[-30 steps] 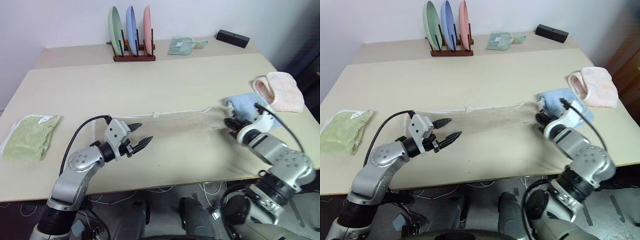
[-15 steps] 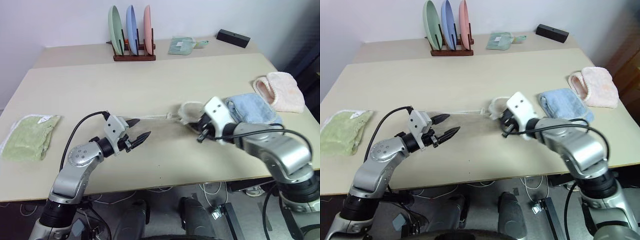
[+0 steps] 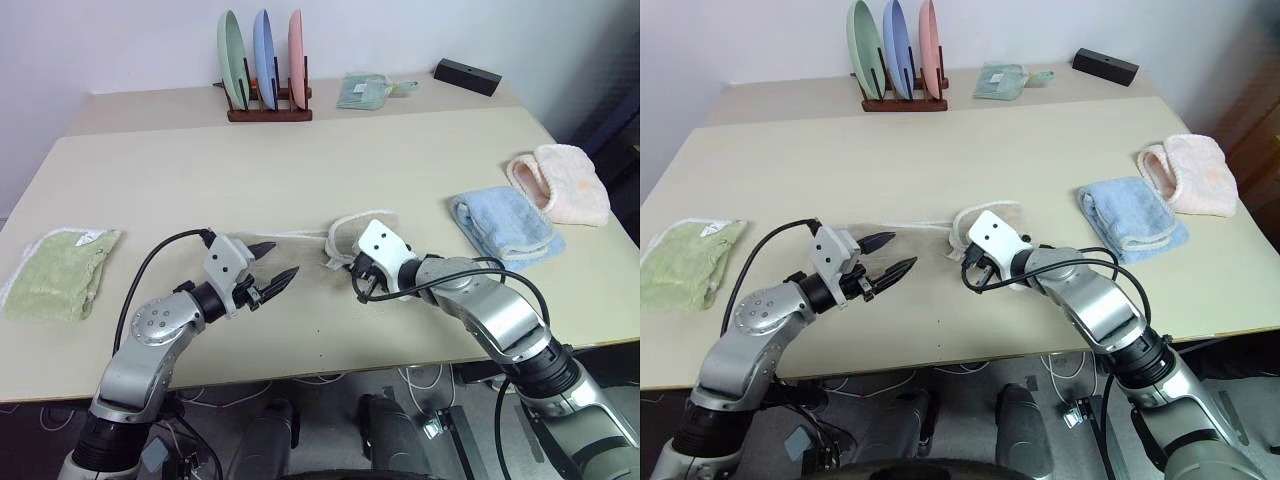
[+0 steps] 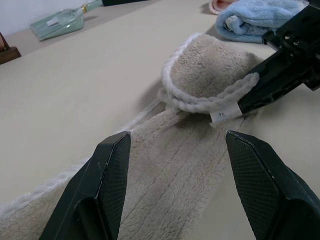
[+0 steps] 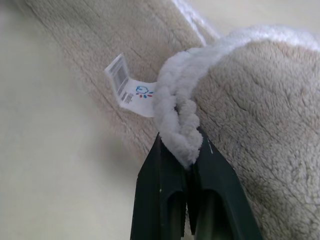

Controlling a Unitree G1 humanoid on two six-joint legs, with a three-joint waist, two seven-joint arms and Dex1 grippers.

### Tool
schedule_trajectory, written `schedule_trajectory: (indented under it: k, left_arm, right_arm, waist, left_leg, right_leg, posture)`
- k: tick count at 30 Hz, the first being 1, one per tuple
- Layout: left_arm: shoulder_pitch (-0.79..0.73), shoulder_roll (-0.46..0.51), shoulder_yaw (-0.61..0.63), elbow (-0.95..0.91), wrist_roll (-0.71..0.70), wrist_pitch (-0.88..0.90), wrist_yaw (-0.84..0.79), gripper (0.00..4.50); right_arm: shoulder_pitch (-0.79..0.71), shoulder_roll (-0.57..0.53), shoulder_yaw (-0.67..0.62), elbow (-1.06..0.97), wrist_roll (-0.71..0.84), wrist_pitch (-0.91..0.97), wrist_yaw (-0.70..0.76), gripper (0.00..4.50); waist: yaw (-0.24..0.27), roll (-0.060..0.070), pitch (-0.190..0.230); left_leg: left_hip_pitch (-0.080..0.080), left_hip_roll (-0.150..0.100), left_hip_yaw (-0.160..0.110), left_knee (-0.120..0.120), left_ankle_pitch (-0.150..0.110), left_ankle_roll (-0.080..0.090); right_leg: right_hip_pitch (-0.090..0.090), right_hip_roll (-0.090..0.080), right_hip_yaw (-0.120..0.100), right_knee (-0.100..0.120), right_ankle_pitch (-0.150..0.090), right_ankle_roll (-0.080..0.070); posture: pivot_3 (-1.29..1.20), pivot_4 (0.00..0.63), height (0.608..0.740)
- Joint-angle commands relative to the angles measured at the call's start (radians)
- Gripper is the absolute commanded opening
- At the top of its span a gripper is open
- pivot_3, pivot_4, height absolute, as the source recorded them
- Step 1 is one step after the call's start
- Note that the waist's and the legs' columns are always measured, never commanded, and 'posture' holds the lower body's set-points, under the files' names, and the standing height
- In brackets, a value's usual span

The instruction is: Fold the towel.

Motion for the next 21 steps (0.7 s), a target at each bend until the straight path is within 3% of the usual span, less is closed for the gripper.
schedule_trajectory:
  k: [1, 7, 11, 14, 20, 21]
  left_arm:
    - [-0.014, 0.004, 0.009, -0.03, -0.002, -0.001, 0.002, 3.05]
    - [-0.019, 0.01, 0.021, -0.015, -0.006, -0.003, -0.005, 3.05]
    - [-0.008, 0.005, 0.039, -0.015, -0.01, 0.006, 0.011, 3.05]
    - [0.009, -0.004, 0.045, -0.027, -0.014, 0.015, 0.022, 3.05]
    - [0.083, -0.018, 0.037, -0.08, -0.013, 0.039, 0.054, 3.05]
    - [0.094, -0.021, 0.037, -0.088, -0.012, 0.042, 0.059, 3.05]
  right_arm:
    - [0.006, -0.015, -0.082, -0.073, 0.05, -0.003, 0.063, 1.24]
    - [0.062, -0.081, -0.197, -0.161, 0.105, -0.062, 0.162, 4.11]
    - [0.083, -0.064, -0.348, -0.147, 0.188, -0.083, 0.178, 4.11]
    - [0.043, -0.025, -0.365, -0.033, 0.135, -0.103, 0.106, 3.13]
    - [0.004, 0.055, -0.283, 0.2, 0.009, -0.26, 0.078, 0.04]
    - [0.001, 0.07, -0.269, 0.238, -0.005, -0.277, 0.08, 0.04]
  waist:
    - [0.0, 0.0, 0.0]
    - [0.002, 0.0, 0.0]
    - [0.001, 0.0, 0.0]
    - [-0.003, 0.0, 0.0]
    - [-0.001, 0.0, 0.0]
    - [-0.001, 0.0, 0.0]
  left_leg:
    - [0.0, 0.0, 0.0, 0.0, 0.0, 0.0]
    - [0.0, 0.0, 0.0, 0.0, 0.0, 0.0]
    - [0.0, 0.0, 0.0, 0.0, 0.0, 0.0]
    - [0.0, 0.0, 0.0, 0.0, 0.0, 0.0]
    - [0.001, 0.0, 0.001, -0.001, 0.0, 0.0]
    - [0.001, 0.0, 0.001, -0.001, 0.0, 0.0]
  right_leg:
    - [0.0, 0.0, 0.0, 0.0, 0.0, 0.0]
    - [0.0, 0.0, 0.0, 0.0, 0.0, 0.0]
    - [0.0, 0.0, 0.0, 0.0, 0.0, 0.0]
    - [0.0, 0.0, 0.0, 0.0, 0.0, 0.0]
    - [0.0, 0.0, 0.0, 0.0, 0.0, 0.0]
    - [0.0, 0.0, 0.0, 0.0, 0.0, 0.0]
  posture:
    - [0.0, 0.15, 0.736]
    - [0.0, 0.15, 0.736]
    - [0.0, 0.15, 0.736]
    - [0.0, 0.15, 0.736]
    - [0.0, 0.15, 0.736]
    - [0.0, 0.15, 0.736]
